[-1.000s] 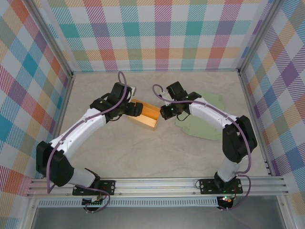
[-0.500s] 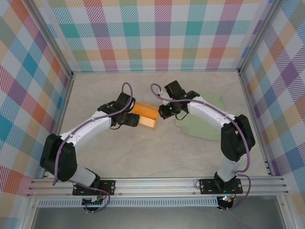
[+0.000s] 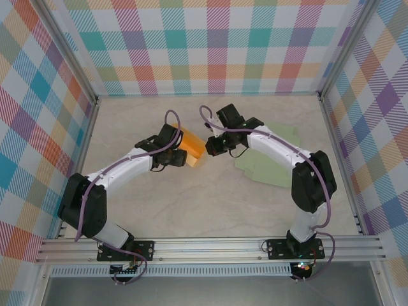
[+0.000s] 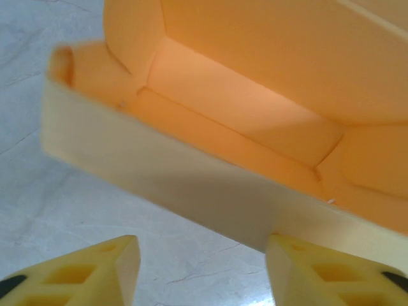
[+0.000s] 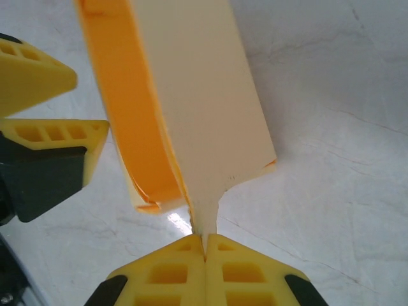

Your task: Fold the paper box

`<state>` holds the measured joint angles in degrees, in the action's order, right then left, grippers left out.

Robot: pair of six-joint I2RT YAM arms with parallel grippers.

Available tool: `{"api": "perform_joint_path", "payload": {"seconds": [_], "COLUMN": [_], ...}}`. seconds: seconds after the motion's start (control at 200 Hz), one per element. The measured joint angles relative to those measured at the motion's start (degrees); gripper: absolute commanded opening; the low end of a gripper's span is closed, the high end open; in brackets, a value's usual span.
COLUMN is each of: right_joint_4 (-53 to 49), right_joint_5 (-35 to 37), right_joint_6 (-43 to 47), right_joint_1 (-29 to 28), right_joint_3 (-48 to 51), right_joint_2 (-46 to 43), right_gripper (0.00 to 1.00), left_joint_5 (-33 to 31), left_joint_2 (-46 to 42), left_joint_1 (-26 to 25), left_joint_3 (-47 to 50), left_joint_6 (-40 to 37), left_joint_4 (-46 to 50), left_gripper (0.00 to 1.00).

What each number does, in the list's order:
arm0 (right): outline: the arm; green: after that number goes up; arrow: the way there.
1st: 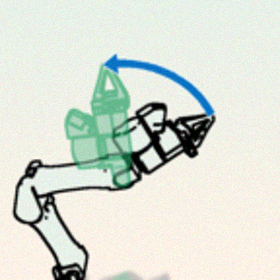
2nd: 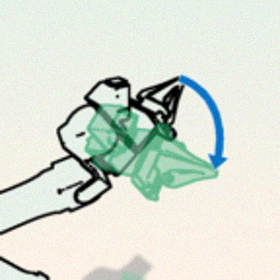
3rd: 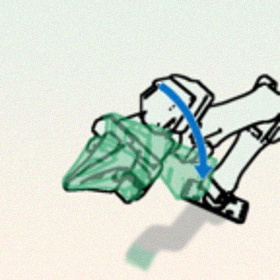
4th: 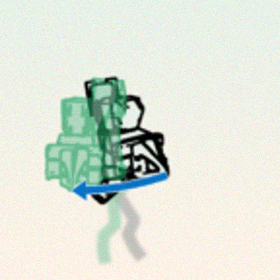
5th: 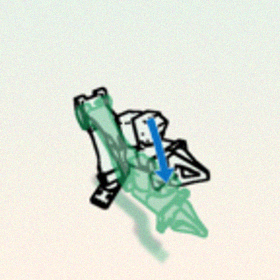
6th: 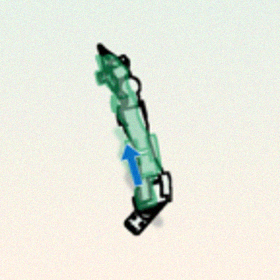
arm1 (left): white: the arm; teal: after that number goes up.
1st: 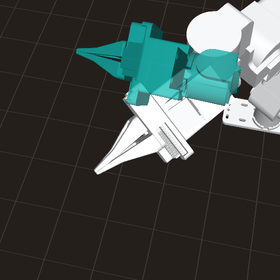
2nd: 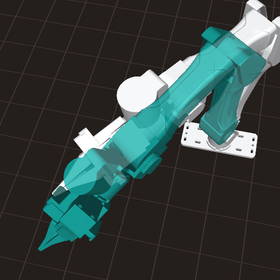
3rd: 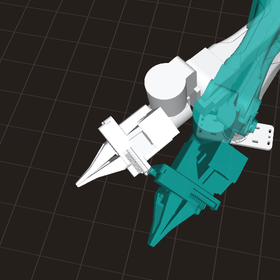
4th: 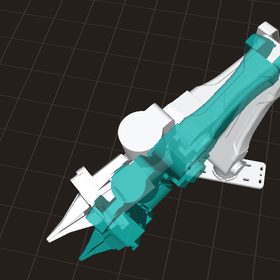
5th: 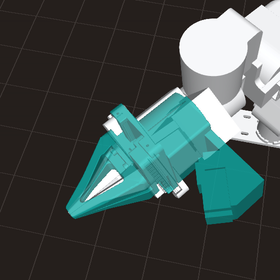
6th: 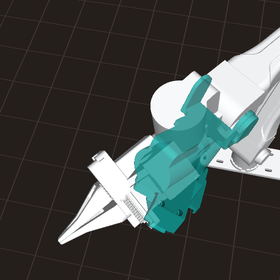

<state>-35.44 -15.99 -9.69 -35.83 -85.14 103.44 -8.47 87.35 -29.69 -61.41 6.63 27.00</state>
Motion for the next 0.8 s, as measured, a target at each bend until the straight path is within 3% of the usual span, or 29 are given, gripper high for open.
{"api": "perform_joint_path", "payload": {"seconds": [0.135, 0.35, 0.8], "right_joint_4": [0.0, -0.2, -0.2], "right_joint_5": [-1.2, -1.7, -1.0], "right_joint_6": [-1.8, -2.1, -3.4], "right_joint_1": [-0.2, -0.3, -0.3], "right_joint_3": [-0.6, -1.6, -3.2], "right_joint_2": [1.2, 2.9, 5.2], "right_gripper": [0.06, 0.06, 0.08], "left_joint_5": [0.7, 2.9, 7.1], "left_joint_2": [0.1, 0.3, 2.8], "left_joint_1": [0.0, -0.1, -0.2], "left_joint_3": [0.1, 0.2, 2.6], "left_joint_6": [0.5, 2.8, 9.6], "left_joint_4": [-2.6, -7.3, -19.8], "left_gripper": [0.47, 0.32, 0.16]}}
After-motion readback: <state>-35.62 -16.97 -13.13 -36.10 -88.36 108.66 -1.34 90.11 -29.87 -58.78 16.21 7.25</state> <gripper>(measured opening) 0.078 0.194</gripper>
